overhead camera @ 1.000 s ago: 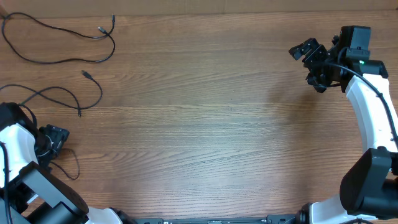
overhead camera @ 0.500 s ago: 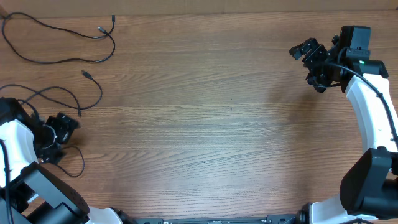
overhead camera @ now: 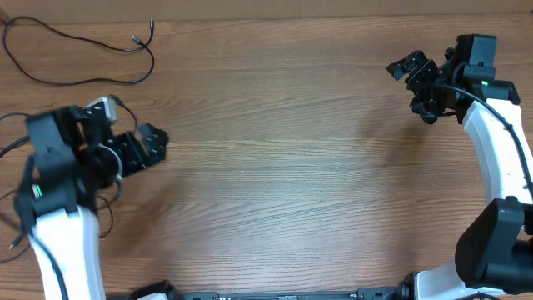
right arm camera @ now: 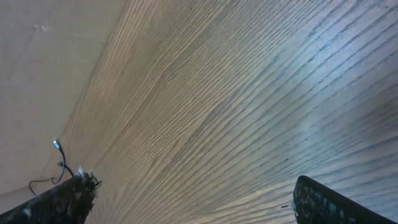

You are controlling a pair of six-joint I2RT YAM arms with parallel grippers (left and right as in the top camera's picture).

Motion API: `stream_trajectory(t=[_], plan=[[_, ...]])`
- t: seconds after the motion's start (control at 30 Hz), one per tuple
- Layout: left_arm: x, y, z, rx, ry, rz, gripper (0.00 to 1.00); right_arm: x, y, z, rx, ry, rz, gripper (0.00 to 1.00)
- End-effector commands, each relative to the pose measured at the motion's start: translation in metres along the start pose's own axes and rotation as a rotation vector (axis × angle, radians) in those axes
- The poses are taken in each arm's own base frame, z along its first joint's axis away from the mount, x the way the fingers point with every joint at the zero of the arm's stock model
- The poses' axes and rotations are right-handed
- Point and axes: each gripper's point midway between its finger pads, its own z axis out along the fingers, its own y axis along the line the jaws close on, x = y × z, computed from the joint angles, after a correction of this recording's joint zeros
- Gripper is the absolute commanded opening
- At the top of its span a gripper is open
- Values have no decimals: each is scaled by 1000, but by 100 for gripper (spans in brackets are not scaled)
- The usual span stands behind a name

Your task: Untangle cables

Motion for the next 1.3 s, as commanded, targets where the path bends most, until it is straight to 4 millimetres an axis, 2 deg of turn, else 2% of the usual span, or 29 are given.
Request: stream_trajectory(t=[0.0, 0.07, 0.17, 0.2, 0.23, 0.27, 0.4, 0.43, 0.57, 0.67, 0.73, 0.83, 1.0, 1.17, 1.27], plan=[[-4, -25, -33, -25, -127, 148, 100, -5, 5, -6, -10, -23, -14, 100], [-2, -37, -44, 1, -158, 181, 100, -5, 5, -6, -10, -23, -15, 100], [0, -41, -53, 11, -186, 195, 100, -2, 7, -6, -26, -4, -6, 100], [1, -41, -53, 11, -185, 194, 100, 19, 15, -8, -87, 100, -35, 100], [1, -41, -53, 10, -183, 194, 100, 28, 25, -11, -149, 148, -88, 100], [2, -41, -51, 9, -175, 191, 100, 42, 44, -18, -274, 213, -192, 100], [2, -39, -48, 6, -161, 186, 100, 51, 49, -34, -289, 208, -288, 100], [2, -39, -47, 6, -160, 186, 100, 50, 47, -39, -265, 191, -290, 100], [2, -36, -40, 0, -134, 177, 100, 49, 17, -92, -37, 39, -321, 100], [3, -34, -35, -3, -116, 171, 100, 54, 8, -122, 16, -31, -365, 100], [3, -33, -30, -7, -100, 166, 100, 64, 7, -144, 2, -75, -398, 100], [3, -30, -23, -11, -74, 158, 100, 92, 3, -171, -44, -133, -436, 100], [5, -24, -6, -23, -19, 139, 100, 125, -11, -195, -130, -257, -498, 100], [8, -16, 14, -36, 49, 117, 100, 151, -31, -205, -149, -286, -508, 100], [11, -10, 27, -45, 96, 101, 100, 161, -44, -203, -107, -245, -496, 100]])
